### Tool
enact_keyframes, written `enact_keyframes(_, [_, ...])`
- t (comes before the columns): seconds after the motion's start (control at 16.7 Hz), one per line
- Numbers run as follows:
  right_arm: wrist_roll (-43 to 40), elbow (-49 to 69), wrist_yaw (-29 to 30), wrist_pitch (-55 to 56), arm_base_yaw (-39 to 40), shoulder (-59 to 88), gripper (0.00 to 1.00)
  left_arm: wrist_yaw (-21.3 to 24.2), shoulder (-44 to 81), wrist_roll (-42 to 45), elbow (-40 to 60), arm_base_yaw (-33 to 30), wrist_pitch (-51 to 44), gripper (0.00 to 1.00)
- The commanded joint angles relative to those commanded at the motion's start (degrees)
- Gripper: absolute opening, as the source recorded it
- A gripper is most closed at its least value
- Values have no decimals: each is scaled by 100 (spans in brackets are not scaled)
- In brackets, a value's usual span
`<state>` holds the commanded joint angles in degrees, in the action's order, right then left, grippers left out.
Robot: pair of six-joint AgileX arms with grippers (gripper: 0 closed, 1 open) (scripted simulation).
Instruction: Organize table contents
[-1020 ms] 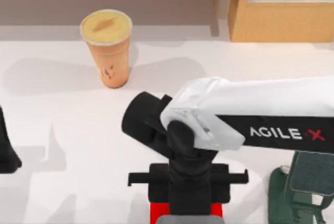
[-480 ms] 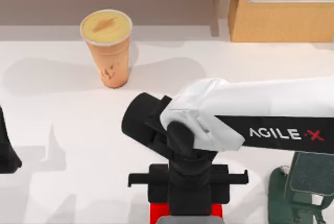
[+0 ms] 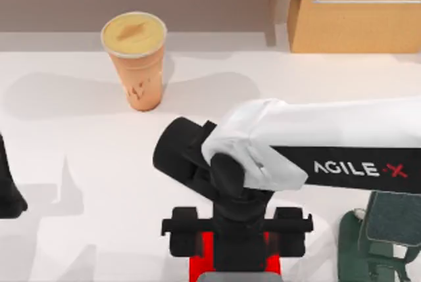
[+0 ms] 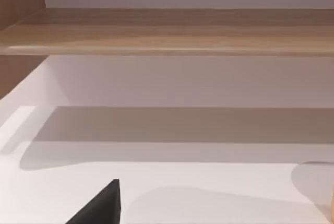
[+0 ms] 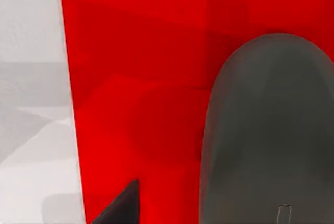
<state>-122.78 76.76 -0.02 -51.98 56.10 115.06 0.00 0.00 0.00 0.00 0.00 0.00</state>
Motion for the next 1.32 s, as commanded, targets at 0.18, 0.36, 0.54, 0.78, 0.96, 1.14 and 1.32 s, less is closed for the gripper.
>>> enact_keyframes(0.18, [0, 0, 0, 0, 0, 0, 100, 0, 0, 0, 0, 0, 0, 100])
enact_keyframes(0.36, [1, 1, 0, -1, -8, -4, 100, 0, 0, 0, 0, 0, 0, 100])
enact_keyframes(0.54, [146, 110, -39, 49, -109, -48, 100, 0, 0, 0, 0, 0, 0, 100])
enact_keyframes(0.78, [1050, 557, -221, 232, -686, -33, 100, 0, 0, 0, 0, 0, 0, 100])
enact_keyframes(0.96, [2199, 986, -384, 352, -1377, 68, 100, 0, 0, 0, 0, 0, 0, 100])
enact_keyframes(1.14, [3666, 1402, -509, 383, -2235, 198, 100, 0, 0, 0, 0, 0, 0, 100])
enact_keyframes(1.32, [5282, 1735, -555, 269, -3192, 335, 100, 0, 0, 0, 0, 0, 0, 100])
